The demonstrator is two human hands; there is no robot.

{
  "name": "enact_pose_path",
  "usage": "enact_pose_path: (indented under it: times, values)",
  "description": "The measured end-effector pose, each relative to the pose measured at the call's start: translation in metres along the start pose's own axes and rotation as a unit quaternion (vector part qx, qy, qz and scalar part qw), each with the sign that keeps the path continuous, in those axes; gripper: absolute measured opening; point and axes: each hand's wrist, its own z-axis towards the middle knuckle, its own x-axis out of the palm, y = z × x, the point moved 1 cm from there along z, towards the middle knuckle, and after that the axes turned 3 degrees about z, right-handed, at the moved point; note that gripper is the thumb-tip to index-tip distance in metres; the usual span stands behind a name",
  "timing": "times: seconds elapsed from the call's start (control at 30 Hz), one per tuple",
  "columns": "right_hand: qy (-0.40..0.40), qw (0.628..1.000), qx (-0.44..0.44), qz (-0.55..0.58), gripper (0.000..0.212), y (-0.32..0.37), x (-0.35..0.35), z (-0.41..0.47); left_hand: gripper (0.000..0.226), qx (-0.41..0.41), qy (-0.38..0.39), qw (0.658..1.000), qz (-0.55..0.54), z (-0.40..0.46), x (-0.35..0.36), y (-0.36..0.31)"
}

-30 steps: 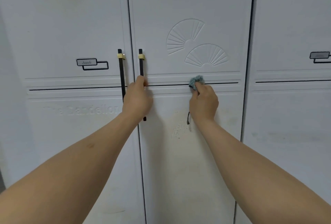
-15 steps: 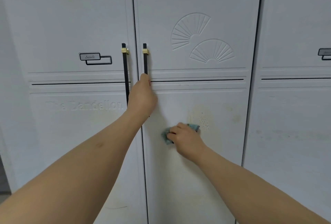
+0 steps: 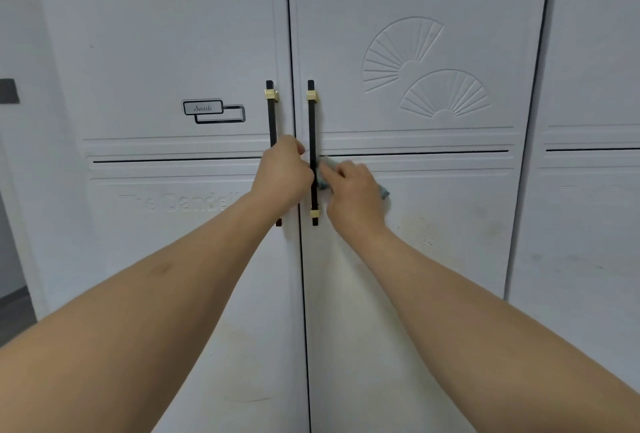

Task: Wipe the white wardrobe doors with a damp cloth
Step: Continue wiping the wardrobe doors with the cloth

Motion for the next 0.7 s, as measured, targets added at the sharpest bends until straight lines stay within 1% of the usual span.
enact_pose_path:
  times: [0.07, 0.13, 0.2, 0.27, 0.3, 0.37, 0.4, 0.43, 0.47, 0.5, 0.53, 0.57, 0.6, 0.63, 0.67, 0.7]
  values:
    - [-0.008, 1.000, -0.018, -0.014, 0.054, -0.004, 0.011, -0.025, 0.040, 0.006, 0.008, 1.000, 0.004, 0.000, 0.002, 0.000]
    - [0.001, 0.999, -0.032, -0.028, 0.056, -0.012, 0.022, -0.054, 0.036, 0.018, 0.002, 1.000, 0.017, -0.003, 0.003, -0.002]
    - [0.056, 0.992, -0.099, -0.058, 0.052, -0.024, 0.032, -0.088, 0.027, 0.025, 0.003, 0.999, 0.023, -0.008, 0.007, -0.002]
    - [0.132, 0.974, -0.169, -0.077, 0.046, -0.033, 0.034, -0.118, 0.027, 0.041, -0.016, 0.998, 0.050, -0.017, 0.009, -0.003]
    - [0.160, 0.965, -0.191, -0.081, 0.044, -0.036, 0.034, -0.129, 0.035, 0.069, -0.051, 0.993, 0.079, -0.022, 0.011, -0.004]
    - [0.230, 0.946, -0.209, -0.092, 0.038, -0.035, 0.030, -0.140, 0.053, 0.175, -0.108, 0.971, 0.121, -0.032, 0.017, -0.005]
    - [0.268, 0.938, -0.201, -0.088, 0.035, -0.032, 0.024, -0.139, 0.055, 0.227, -0.108, 0.959, 0.128, -0.036, 0.021, -0.007]
    - [0.284, 0.937, -0.186, -0.082, 0.033, -0.030, 0.017, -0.135, 0.054, 0.264, -0.096, 0.950, 0.136, -0.037, 0.024, -0.008]
    - [0.273, 0.951, -0.136, -0.053, 0.029, -0.028, 0.005, -0.126, 0.053, 0.288, -0.087, 0.943, 0.146, -0.037, 0.027, -0.008]
    - [0.245, 0.965, -0.087, -0.026, 0.022, -0.027, -0.013, -0.111, 0.054, 0.299, -0.080, 0.937, 0.159, -0.036, 0.028, -0.011]
    - [0.211, 0.976, -0.049, -0.005, 0.020, -0.029, -0.029, -0.095, 0.057, 0.297, -0.076, 0.934, 0.182, -0.034, 0.030, -0.014]
    - [0.165, 0.986, -0.026, 0.005, 0.026, -0.032, -0.049, -0.075, 0.062, 0.288, -0.076, 0.931, 0.210, -0.034, 0.030, -0.017]
    - [0.117, 0.993, -0.017, -0.016, 0.037, -0.038, -0.068, -0.055, 0.068, 0.273, -0.074, 0.929, 0.237, -0.033, 0.031, -0.020]
    - [0.050, 0.998, -0.003, -0.036, 0.043, -0.044, -0.089, -0.035, 0.075, 0.257, -0.068, 0.928, 0.259, -0.034, 0.034, -0.023]
    - [-0.031, 0.998, 0.002, -0.051, 0.045, -0.054, -0.108, -0.017, 0.080, 0.241, -0.065, 0.929, 0.275, -0.034, 0.037, -0.025]
    - [-0.094, 0.993, 0.018, -0.066, 0.048, -0.065, -0.120, -0.003, 0.085, 0.226, -0.058, 0.930, 0.283, -0.035, 0.041, -0.027]
